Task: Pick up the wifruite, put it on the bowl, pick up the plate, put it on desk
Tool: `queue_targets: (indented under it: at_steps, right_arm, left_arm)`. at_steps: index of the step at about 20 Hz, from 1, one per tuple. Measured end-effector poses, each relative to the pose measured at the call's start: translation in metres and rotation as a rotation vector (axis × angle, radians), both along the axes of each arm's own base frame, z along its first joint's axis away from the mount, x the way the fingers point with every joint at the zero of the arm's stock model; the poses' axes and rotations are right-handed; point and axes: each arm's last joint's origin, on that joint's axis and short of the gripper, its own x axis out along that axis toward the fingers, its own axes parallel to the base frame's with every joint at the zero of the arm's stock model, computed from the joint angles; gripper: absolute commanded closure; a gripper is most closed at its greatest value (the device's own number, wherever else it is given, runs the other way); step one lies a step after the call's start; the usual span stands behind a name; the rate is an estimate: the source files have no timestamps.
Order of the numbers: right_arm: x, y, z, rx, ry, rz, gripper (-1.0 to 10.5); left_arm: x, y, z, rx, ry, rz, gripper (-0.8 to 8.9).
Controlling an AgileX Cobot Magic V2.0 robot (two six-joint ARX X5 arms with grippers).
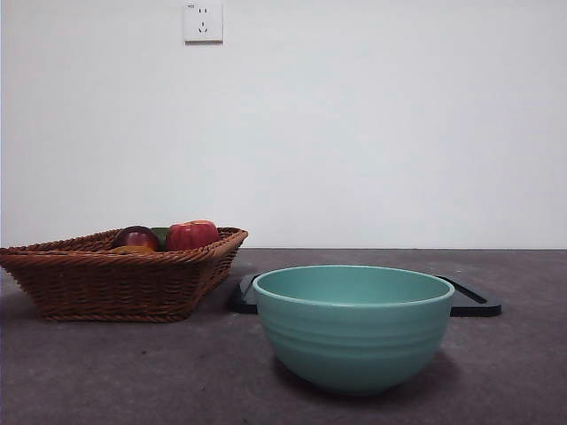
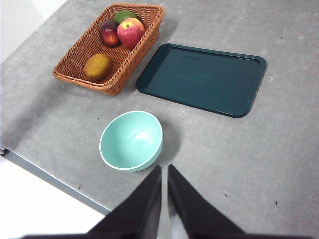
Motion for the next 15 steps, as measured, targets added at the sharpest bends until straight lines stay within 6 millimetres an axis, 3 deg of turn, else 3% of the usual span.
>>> queue_targets:
  at_steps: [4, 6, 8, 12, 15]
  right_arm:
    - [0.000, 0.000, 0.000, 0.000, 0.000, 0.000, 9.3]
    - [0.000, 0.000, 0.000, 0.000, 0.000, 0.000, 9.3]
    - [0.000, 0.000, 0.000, 0.000, 0.000, 0.000, 9.3]
    - [0.000, 0.000, 0.000, 0.000, 0.000, 0.000, 9.3]
    - [0.000, 0.000, 0.000, 0.000, -0.001, 0.000, 9.3]
  left_arm:
    - [0.026, 0.007, -0.081, -0.007, -0.109, 0.073, 7.89]
    - [0.028, 0.007, -0.123, -0.043, -0.135, 0.083, 7.89]
    - [0.025, 0.007, -0.152, -0.079, -0.178, 0.128, 7.90]
    - [0.021, 0.006, -0.182, -0.096, -0.173, 0.183, 7.89]
    - [0.018, 0.006, -0.188, -0.094, -0.172, 0.189, 7.89]
